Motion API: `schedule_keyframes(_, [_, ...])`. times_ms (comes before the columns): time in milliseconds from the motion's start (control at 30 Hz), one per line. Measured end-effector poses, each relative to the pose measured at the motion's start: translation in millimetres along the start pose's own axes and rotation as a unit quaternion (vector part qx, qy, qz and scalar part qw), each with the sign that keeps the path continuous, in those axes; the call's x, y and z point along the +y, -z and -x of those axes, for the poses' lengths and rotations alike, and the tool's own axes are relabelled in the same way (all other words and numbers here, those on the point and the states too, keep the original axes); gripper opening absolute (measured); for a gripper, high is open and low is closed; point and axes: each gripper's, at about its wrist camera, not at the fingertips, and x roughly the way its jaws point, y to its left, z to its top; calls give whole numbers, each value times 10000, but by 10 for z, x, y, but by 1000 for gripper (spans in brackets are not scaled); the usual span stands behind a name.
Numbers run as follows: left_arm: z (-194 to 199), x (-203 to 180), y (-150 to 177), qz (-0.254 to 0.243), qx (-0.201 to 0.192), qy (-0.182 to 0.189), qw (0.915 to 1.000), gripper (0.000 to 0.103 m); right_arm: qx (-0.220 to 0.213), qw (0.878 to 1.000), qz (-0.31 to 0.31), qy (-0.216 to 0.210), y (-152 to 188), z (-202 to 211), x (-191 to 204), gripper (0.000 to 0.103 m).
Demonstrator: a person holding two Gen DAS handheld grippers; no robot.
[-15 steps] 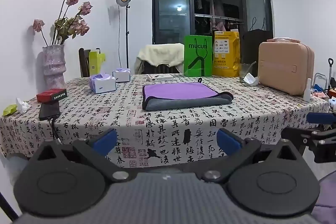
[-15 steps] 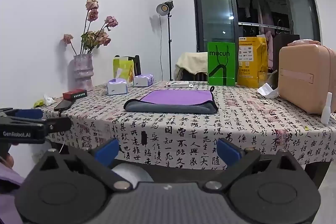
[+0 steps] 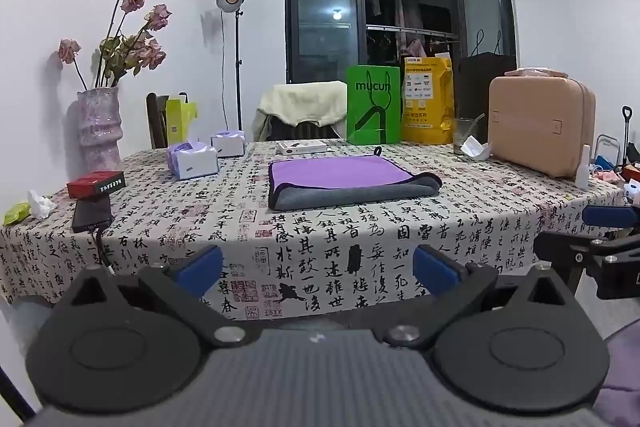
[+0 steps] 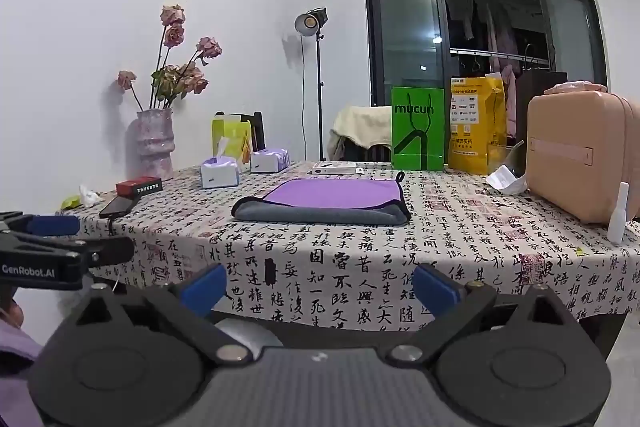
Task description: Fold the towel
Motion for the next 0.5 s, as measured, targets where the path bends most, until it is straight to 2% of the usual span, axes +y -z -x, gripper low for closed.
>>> schedule_keyframes(500, [-1, -3, -1, -17, 0, 23, 10000, 103, -70, 10000, 48, 11, -37, -2, -2, 100])
